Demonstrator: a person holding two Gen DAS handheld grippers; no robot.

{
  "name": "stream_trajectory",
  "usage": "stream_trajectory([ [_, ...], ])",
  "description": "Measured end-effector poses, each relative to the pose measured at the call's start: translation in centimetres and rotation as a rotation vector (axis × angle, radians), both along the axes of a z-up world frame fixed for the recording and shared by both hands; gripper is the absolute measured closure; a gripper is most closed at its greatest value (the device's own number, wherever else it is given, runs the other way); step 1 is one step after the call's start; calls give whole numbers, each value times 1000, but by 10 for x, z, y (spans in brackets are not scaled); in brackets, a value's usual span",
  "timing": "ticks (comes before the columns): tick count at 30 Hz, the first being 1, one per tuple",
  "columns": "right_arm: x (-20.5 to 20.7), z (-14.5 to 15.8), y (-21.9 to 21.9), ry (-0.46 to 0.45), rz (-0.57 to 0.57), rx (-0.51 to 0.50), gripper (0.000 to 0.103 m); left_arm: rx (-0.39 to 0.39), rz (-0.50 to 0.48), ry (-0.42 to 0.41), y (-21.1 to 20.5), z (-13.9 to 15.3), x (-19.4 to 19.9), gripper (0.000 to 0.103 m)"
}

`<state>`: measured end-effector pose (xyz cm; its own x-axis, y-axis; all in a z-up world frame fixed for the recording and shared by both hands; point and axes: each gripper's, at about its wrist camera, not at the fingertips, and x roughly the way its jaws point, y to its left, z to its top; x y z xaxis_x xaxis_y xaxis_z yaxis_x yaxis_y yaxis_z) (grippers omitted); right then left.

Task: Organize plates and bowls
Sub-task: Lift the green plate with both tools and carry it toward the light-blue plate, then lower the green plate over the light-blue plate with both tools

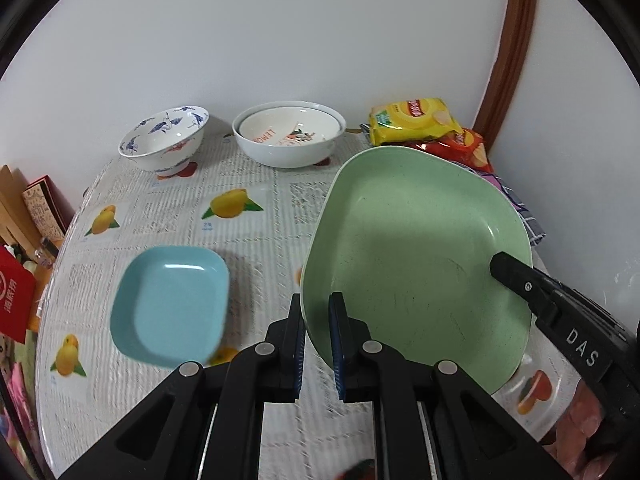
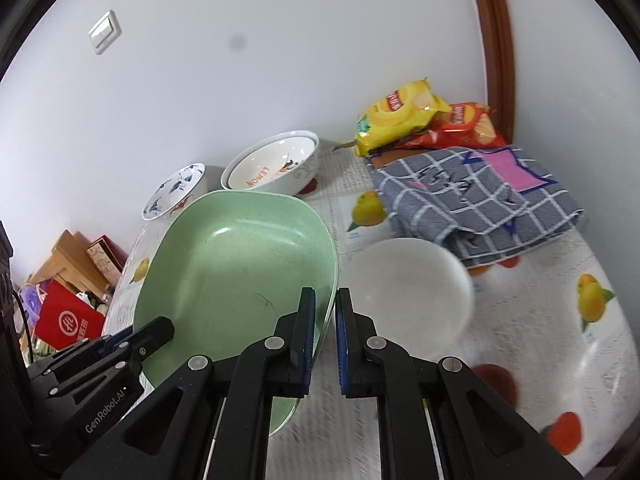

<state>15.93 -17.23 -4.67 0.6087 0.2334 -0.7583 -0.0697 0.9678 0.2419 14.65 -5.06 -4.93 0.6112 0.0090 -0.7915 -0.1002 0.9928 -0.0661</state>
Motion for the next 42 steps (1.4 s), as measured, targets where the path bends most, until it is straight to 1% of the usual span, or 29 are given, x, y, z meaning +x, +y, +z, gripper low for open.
stream_trajectory([
  [3,-7,5,-18,5,-11,4,94,-3,-4,8,-19,4,-7,91],
  [8,-10,12,-40,4,-4,26,95,-19,6,1,-33,9,-10,91],
  [14,-2,16,-38,7,-1,1,95,-52,20,3,-27,12,-7,92],
  [17,-5,18,-26,-16,28,-4,95,-67,35,-7,-14,10,-14,91],
  [19,-8,16,-19,-12,29,5,95,-86,39,8,-5,8,-18,92],
  [23,-19,16,-2,-17,17,5,95,-80,28,-2,13,10,-28,92],
  [27,-27,21,21,-23,12,4,95,-94,26,0,34,14,-35,92],
  [33,-36,30,56,-48,14,-10,95,-99,34,-20,67,22,-44,92],
  [38,-32,31,81,-60,32,-8,95,-103,54,-35,94,27,-44,92],
  [42,-20,30,99,-67,57,8,95,-109,75,-44,112,25,-42,92],
])
